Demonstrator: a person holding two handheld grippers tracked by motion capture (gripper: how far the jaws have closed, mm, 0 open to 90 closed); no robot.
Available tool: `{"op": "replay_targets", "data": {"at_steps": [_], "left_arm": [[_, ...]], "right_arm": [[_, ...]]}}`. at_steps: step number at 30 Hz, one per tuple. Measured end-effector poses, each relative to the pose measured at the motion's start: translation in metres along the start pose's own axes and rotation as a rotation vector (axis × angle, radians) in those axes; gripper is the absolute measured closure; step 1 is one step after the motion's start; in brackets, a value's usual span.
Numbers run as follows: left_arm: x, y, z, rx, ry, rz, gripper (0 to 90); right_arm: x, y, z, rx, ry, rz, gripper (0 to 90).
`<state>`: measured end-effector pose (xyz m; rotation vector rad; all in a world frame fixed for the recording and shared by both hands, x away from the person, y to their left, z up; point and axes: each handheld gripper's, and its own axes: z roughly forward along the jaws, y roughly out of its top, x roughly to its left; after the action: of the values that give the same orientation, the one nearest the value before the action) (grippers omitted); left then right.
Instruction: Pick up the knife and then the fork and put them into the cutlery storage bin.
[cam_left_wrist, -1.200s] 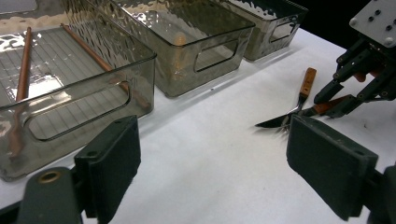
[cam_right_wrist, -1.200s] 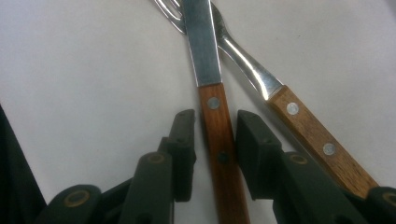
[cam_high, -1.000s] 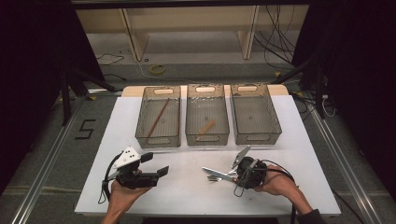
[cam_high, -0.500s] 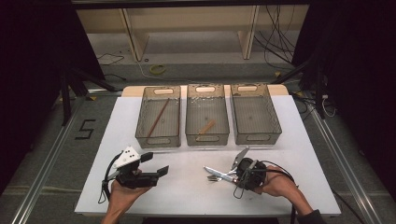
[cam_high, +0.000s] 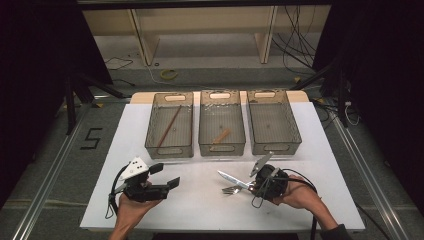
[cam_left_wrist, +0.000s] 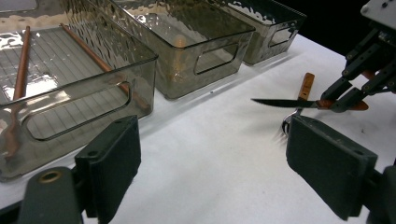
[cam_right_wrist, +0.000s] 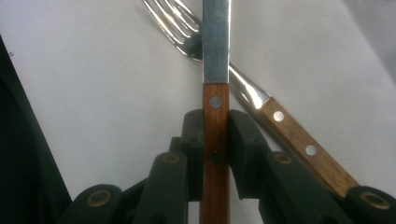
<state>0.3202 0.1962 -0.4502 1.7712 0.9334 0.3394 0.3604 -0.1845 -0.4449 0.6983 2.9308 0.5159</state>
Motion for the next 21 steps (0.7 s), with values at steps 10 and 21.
{"op": "replay_targets", "data": {"at_steps": [10,21], "left_arm": [[0.001,-0.001,0.001,-0.004,0.001,0.000,17.3],[0.001,-0.003,0.003,-0.003,0.004,-0.004,17.2]], "right_arm": [[-0.009,0.001,-0.007,-0.033,-0.002,0.048,77.6],[-0.029,0.007,-0.031,-0.111,-0.032,0.101,77.6]]}}
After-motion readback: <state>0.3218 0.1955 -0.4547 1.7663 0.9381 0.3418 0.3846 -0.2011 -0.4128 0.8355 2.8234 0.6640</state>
